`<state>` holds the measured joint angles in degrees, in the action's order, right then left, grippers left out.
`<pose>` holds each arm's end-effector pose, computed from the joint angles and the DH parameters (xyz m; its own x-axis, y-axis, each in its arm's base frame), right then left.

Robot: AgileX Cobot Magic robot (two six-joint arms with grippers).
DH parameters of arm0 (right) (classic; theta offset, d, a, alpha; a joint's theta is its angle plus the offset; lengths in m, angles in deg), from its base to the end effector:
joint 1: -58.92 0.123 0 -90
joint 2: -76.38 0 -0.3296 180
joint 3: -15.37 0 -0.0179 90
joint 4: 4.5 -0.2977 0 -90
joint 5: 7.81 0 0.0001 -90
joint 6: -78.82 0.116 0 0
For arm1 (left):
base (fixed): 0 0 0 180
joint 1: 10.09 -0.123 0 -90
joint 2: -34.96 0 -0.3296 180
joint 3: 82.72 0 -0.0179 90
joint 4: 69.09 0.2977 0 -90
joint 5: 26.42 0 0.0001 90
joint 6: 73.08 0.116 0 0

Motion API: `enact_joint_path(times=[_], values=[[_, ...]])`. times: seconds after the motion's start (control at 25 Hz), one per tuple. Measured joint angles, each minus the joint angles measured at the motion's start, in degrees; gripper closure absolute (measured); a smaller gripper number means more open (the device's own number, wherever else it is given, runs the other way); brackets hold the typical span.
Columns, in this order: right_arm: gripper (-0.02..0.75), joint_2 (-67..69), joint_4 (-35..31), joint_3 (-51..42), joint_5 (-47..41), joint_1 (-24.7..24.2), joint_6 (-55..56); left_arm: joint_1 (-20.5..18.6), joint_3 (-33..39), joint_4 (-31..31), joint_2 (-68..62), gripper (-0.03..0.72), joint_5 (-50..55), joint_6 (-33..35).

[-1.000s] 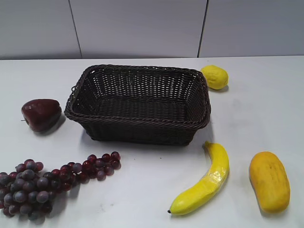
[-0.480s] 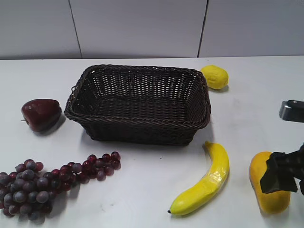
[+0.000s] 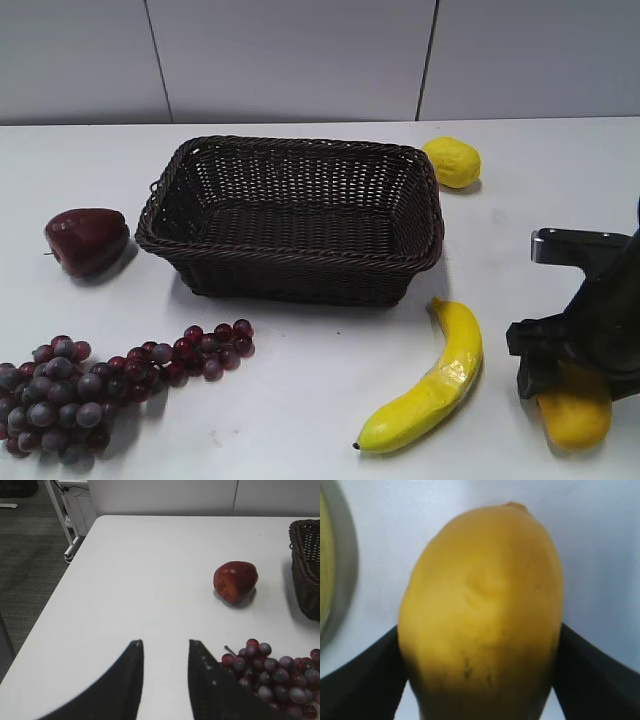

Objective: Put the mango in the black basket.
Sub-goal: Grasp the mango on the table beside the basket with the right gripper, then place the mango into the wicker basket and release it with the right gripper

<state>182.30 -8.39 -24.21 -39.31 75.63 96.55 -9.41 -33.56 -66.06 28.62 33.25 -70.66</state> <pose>0.2669 0.0844 0.0890 -0.9964 0.0756 -0.0371 0.0736 0.9959 0.0522 0.0125 0.0051 0.2935 -0.4257 0.0739 -0.9018 -0.0001 0.9967 0.0817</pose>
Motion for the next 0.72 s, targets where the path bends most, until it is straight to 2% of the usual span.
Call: enact_joint_path(times=[0.16,0.48,0.72], values=[[0.176,1.32,0.16,1.62,-1.94,0.0,0.19,0.0,0.0,0.0,0.0,0.448,0.0,0.0],[0.176,-0.87,2.51,5.75,-8.03,0.04,0.19,0.0,0.0,0.0,0.0,0.448,0.0,0.0],[0.176,-5.97,3.89,19.99,-14.61,0.17,-0.69,0.0,0.0,0.0,0.0,0.448,0.0,0.0]])
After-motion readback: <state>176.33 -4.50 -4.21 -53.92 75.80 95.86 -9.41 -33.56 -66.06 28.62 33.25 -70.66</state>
